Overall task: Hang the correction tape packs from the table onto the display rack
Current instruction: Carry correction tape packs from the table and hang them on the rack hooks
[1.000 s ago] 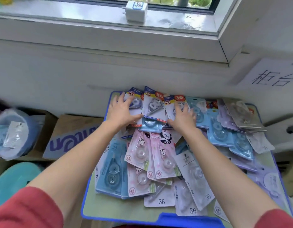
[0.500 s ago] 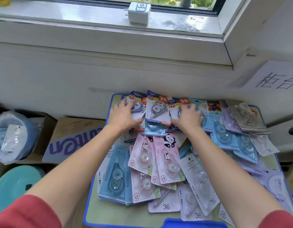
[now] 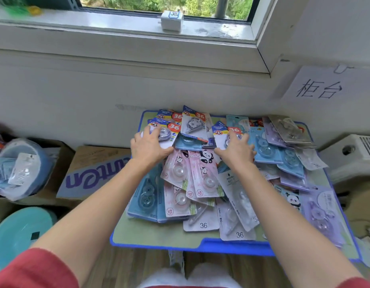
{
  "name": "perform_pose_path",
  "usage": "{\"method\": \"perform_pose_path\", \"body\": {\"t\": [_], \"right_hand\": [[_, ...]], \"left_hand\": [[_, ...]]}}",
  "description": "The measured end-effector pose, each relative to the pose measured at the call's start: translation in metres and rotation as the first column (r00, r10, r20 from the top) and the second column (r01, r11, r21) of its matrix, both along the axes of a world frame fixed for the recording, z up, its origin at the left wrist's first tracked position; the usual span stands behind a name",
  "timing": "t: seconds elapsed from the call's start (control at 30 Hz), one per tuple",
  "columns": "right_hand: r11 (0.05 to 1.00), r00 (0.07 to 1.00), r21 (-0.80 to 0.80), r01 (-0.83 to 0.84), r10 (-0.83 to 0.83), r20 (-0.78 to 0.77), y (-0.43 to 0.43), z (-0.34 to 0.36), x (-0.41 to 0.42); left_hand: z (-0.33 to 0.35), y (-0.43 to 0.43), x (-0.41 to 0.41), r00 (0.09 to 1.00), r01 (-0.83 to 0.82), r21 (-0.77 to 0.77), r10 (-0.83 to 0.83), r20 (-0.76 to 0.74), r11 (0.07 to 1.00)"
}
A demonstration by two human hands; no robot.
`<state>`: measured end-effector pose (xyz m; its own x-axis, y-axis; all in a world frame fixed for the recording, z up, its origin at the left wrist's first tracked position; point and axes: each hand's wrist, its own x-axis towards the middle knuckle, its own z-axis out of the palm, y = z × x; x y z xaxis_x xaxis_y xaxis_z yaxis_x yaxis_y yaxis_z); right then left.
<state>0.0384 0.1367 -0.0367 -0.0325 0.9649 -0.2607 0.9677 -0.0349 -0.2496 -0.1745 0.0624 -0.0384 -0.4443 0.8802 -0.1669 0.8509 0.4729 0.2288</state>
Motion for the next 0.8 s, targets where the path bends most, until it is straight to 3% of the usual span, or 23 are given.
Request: {"method": "perform_pose_path", "body": {"t": [0.33,0.8], "right_hand": [[0.996,0.990,0.051,-0.076,0.081,-0.112,-0.107,-0.004,0.060],[0.994,0.986,0.102,0.033,-0.015,-0.167,-0.267,-0.008,0.132]], "left_hand": [[0.004,-0.100,0.069,0.998,-0.052,0.062,0.050,0.040,0.997],[-0.010,-0.226,0.155,0.992,0.098,0.064,-0.102,0.068,0.993]]}}
